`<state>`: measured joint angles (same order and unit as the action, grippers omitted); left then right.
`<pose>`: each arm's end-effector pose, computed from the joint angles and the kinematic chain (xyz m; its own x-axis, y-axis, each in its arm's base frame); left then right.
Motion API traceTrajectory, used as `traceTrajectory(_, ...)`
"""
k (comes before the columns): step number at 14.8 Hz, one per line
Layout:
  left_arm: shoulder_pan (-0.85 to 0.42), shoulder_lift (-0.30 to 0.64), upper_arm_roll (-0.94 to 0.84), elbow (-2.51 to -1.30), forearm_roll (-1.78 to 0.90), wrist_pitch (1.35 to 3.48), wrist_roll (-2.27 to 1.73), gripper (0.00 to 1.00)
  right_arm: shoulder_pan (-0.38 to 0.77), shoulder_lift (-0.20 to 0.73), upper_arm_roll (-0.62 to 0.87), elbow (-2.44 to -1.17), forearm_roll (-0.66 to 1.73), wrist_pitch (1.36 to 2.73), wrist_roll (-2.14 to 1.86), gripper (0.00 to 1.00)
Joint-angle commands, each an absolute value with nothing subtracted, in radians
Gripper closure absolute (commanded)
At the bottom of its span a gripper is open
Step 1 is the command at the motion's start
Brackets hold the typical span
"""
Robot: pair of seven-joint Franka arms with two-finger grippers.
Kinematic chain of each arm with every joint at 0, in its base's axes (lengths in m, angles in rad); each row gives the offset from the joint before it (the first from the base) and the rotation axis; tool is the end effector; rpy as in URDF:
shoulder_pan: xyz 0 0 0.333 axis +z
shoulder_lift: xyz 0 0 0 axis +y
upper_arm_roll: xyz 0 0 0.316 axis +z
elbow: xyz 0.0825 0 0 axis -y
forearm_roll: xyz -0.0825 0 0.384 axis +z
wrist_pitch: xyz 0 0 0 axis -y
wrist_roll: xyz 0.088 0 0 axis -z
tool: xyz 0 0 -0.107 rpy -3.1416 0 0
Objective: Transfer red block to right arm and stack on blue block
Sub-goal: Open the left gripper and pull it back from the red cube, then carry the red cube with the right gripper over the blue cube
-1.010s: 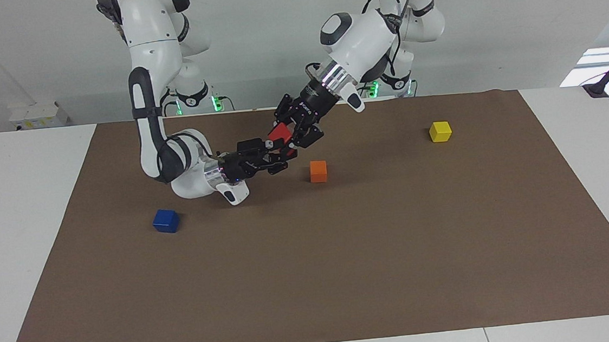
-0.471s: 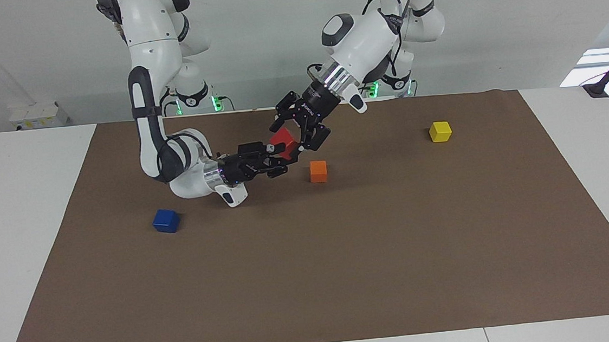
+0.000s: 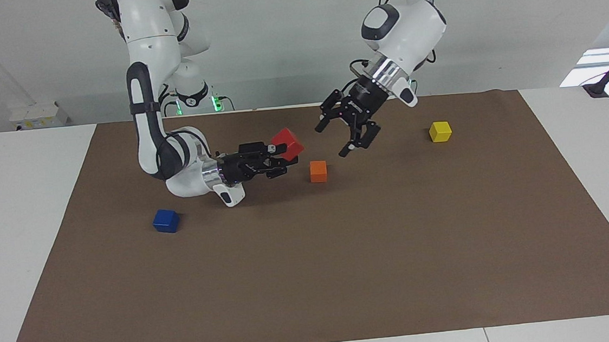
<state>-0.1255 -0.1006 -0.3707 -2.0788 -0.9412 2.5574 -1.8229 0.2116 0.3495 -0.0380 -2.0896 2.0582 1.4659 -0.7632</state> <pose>0.5011 -0.2650 0.5289 -0.2275 0.6111 -0.7582 0.9061 0.4180 0.0650 0.5605 0.2034 0.3374 0.9880 -0.0870 -0.1274 -0.0851 0.3814 -0.9205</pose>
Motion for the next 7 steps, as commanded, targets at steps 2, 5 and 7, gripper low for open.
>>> traceTrajectory(2, 0.072, -0.129, -0.376, -2.121, -0.953, 2.513, -1.694, 0.0, 0.152, 0.22, -0.049, -2.063, 1.822, 1.616, -0.602, 1.0)
traceTrajectory(5, 0.165, -0.117, -0.376, -2.137, -0.951, 2.511, -1.527, 0.0, 0.056, 0.137, -0.049, -1.965, 1.486, 1.687, -0.358, 1.0)
traceTrajectory(7, 0.192, -0.089, -0.376, -2.128, -0.864, 2.514, -1.371, 0.0, 0.003, 0.115, -0.049, -1.925, 1.332, 1.675, -0.296, 1.0)
